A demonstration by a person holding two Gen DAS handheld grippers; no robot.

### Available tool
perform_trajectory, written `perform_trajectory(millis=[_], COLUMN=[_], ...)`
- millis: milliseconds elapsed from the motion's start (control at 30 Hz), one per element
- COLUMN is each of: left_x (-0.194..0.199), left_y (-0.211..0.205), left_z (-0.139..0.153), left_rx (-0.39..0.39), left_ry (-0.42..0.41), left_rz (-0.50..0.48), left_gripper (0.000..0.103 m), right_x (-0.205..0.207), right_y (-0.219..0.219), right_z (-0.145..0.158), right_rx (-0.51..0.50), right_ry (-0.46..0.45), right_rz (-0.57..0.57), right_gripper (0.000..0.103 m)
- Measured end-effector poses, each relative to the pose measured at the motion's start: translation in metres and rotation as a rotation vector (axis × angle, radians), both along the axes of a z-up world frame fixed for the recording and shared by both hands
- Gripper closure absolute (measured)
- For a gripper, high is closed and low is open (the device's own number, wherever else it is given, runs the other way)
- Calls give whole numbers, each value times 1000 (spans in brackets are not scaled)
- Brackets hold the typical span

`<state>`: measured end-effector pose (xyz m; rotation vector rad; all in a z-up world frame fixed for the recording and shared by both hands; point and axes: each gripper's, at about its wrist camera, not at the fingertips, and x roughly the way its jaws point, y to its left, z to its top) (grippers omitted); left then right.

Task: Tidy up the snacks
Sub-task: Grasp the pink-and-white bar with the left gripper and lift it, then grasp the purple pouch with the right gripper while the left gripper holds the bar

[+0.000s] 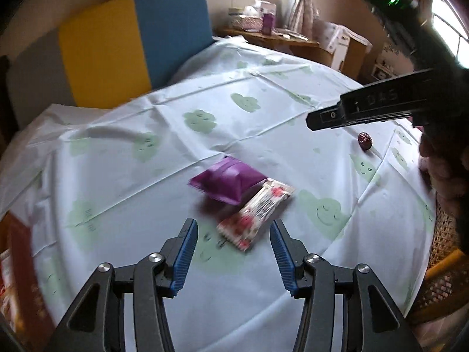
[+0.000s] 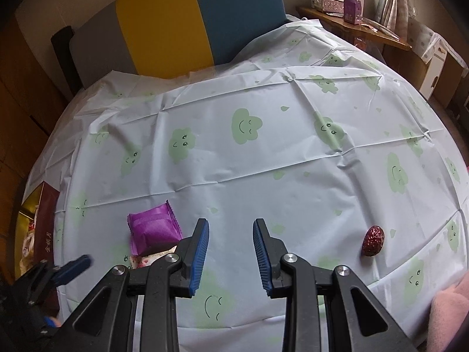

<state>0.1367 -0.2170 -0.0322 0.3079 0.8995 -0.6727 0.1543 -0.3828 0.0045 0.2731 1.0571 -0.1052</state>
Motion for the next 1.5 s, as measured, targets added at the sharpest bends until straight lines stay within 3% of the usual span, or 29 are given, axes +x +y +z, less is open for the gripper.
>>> perform_trajectory(millis=[267, 333, 367, 467, 667, 900, 1033, 1167, 1300, 1400, 1500], left_x=[10, 12, 12, 9, 3, -34, -52, -55, -56, -57, -56], left_y=[-41, -44, -45, -40, 15, 86, 106, 111, 116, 118, 116], left_z=[-27, -33, -32, -32, -28, -30, -34, -35, -36, -35, -38], left_rx=[88, 83, 74, 72, 18, 38, 26, -9, -35, -56, -65], left_ry=[2, 18, 11, 0, 44, -12, -47, -48, -55, -51, -56], left_rz=[-102, -98, -90, -58, 122, 314, 351, 358, 354, 356, 355], left_gripper=[51, 67, 80, 83, 83, 83, 83, 83, 83, 83, 83], right_x=[3, 3, 3, 3, 3, 5, 6, 4, 6, 15, 33], right_y=[-5, -6, -6, -7, -3, 12, 20, 34, 56, 72, 83], right_z=[1, 2, 2, 4, 2, -6, -11, -15, -17, -20, -22], right_rx=[37, 40, 41, 36, 16, -18, 52, 122, 106, 76, 43], right_ry=[-6, -9, -10, -17, -6, 26, 41, 51, 54, 78, 90], right_rz=[-8, -15, -14, -17, 0, 63, 123, 182, 261, 295, 321], right_gripper=[72, 72, 72, 72, 72, 72, 72, 63, 61, 36, 33])
